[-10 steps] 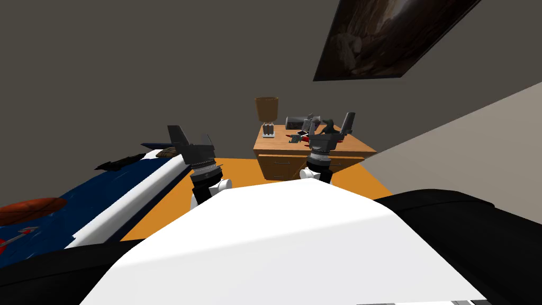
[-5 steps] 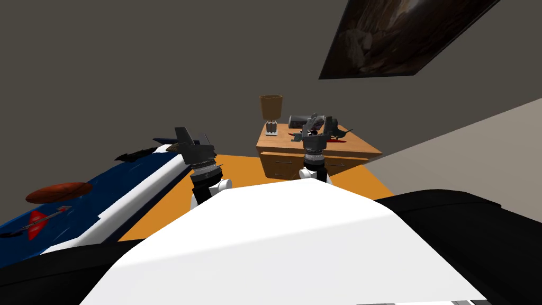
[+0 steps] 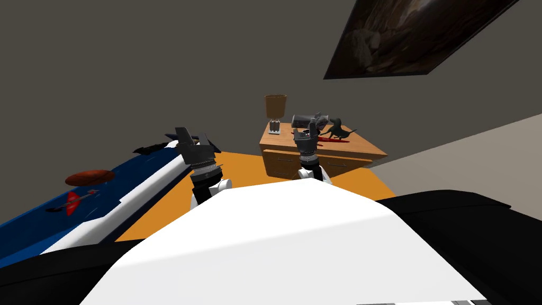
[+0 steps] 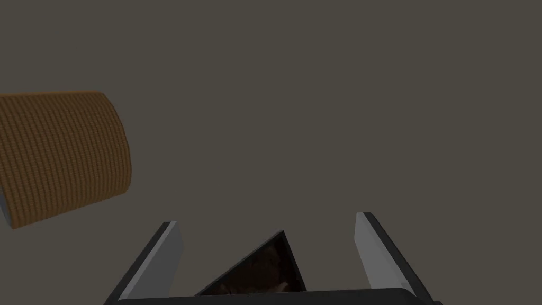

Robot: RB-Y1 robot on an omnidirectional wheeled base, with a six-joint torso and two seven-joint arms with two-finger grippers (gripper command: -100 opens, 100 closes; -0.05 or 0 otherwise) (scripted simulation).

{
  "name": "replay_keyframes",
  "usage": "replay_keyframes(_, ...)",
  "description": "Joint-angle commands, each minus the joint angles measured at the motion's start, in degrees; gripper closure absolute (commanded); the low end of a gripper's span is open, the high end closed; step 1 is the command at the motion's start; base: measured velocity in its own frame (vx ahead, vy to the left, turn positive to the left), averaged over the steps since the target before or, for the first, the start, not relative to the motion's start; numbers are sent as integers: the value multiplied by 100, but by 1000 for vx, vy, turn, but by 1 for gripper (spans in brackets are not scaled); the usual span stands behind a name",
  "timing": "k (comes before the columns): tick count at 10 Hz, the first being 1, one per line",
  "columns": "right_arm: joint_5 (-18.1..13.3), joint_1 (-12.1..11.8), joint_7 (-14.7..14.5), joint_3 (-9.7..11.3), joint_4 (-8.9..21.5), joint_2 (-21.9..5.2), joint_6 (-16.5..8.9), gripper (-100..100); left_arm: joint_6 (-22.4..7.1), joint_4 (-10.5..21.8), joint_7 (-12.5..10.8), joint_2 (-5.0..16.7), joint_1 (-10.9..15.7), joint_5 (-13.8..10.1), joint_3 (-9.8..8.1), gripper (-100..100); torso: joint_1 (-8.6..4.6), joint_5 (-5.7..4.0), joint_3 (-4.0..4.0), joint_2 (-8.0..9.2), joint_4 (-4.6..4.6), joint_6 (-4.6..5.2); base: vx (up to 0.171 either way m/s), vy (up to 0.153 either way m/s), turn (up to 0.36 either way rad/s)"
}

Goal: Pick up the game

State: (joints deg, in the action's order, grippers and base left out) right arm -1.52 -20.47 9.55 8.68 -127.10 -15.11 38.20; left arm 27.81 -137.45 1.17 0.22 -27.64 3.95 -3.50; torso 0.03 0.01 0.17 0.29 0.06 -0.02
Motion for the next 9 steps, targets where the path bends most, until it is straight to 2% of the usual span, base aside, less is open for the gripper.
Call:
replay_keyframes(1, -62, 33, 15, 51, 74, -208, 64, -100, 0, 0, 0, 0, 0, 0, 0, 0, 0, 0, 0, 0, 0, 0, -72, 17, 75)
replay_keyframes(2, -213, 179, 29, 180, 288, -418, 166, -100, 0, 0, 0, 0, -1, 0, 0, 0, 0, 0, 0, -2, 0, 4, -86, 16, 171)
replay_keyframes(3, -213, 179, 29, 180, 288, -531, 166, -100, 0, 0, 0, 0, 0, 0, 0, 0, 0, 0, 1, 2, 1, 0, -79, 9, 81)
replay_keyframes(4, -374, 334, 44, 320, 518, -725, 279, -100, 0, 0, 0, 0, -1, 0, 0, 0, -3, 0, 1, 0, 1, 4, -78, 30, 177)
replay_keyframes(5, -374, 334, 44, 320, 518, -868, 279, -100, 0, 0, 0, 0, 0, 0, 0, 0, 3, 1, 0, 0, 0, 0, -78, 14, 90)
replay_keyframes(6, -545, 496, 59, 469, 760, -1057, 400, -100, 0, 0, 0, 0, -1, 0, 0, 0, -2, 0, 0, 0, 1, 4, -90, 18, 168)
replay_keyframes(7, -545, 496, 59, 469, 760, -1215, 400, -100, 0, 0, 0, 0, 0, 0, 0, 0, -1, 0, 1, 2, 1, 0, -80, 16, 98)
replay_keyframes(8, -725, 665, 74, 628, 1015, -1397, 531, -100, 0, 0, 0, 0, -1, 0, 0, 0, -3, 0, 2, 2, 1, 5, -103, 30, 199)
replay_keyframes(9, -725, 665, 74, 628, 1015, -1566, 531, -100, 0, 0, 0, 0, 0, 0, 0, 0, 3, 1, 5, 7, 2, 1, -84, 29, 112)
